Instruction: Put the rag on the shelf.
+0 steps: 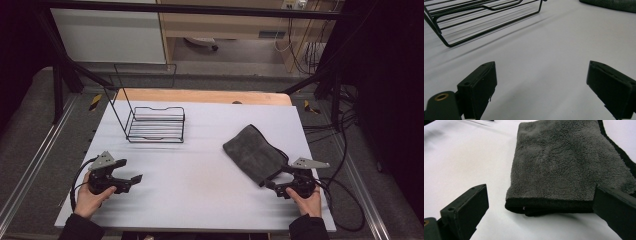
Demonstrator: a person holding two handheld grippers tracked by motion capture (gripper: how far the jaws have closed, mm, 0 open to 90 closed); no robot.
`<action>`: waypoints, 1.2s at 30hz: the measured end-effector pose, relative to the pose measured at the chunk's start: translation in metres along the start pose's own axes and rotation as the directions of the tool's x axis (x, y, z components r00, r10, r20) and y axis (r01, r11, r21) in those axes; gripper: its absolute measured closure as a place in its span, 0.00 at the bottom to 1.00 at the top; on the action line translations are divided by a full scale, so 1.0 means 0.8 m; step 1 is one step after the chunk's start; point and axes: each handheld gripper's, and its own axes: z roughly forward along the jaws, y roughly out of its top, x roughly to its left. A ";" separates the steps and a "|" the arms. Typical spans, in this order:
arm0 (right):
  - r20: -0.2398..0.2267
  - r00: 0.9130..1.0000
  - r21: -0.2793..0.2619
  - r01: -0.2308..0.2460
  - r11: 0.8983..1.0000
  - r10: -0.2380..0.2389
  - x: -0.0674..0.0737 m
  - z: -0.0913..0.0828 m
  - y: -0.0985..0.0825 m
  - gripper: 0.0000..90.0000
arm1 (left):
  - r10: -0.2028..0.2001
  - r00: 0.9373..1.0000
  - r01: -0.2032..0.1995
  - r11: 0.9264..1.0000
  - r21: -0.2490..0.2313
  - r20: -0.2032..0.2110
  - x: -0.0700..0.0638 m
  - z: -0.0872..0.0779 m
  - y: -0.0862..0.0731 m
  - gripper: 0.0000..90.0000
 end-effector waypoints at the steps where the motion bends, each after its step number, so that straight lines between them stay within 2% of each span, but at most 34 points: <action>1: 0.000 1.000 0.001 0.001 1.000 -0.001 0.000 0.000 0.000 0.01 | 0.000 1.000 0.000 1.000 0.001 -0.002 0.000 0.000 0.000 0.10; 14: 0.001 1.000 0.019 0.024 1.000 -0.024 0.011 0.005 0.007 0.03 | -0.003 1.000 0.003 1.000 0.006 -0.003 -0.001 0.000 -0.003 0.10; 24: 0.019 0.999 0.026 0.043 0.999 -0.043 0.026 0.018 0.016 0.12 | -0.017 1.000 0.017 1.000 0.005 -0.007 -0.001 0.001 -0.003 0.09; 26: 0.016 0.999 0.027 0.048 0.998 -0.048 0.028 0.020 0.018 0.16 | -0.014 1.000 0.014 1.000 0.004 -0.007 -0.001 0.001 -0.003 0.09; 30: 0.020 0.996 0.052 0.089 0.995 -0.090 0.034 0.027 0.024 0.28 | -0.016 1.000 0.016 1.000 0.004 -0.008 -0.001 0.001 -0.003 0.09; 36: 0.010 0.988 0.125 0.152 0.980 -0.155 0.043 0.048 0.031 0.49 | -0.016 1.000 0.016 1.000 0.006 -0.010 -0.001 0.001 -0.003 0.10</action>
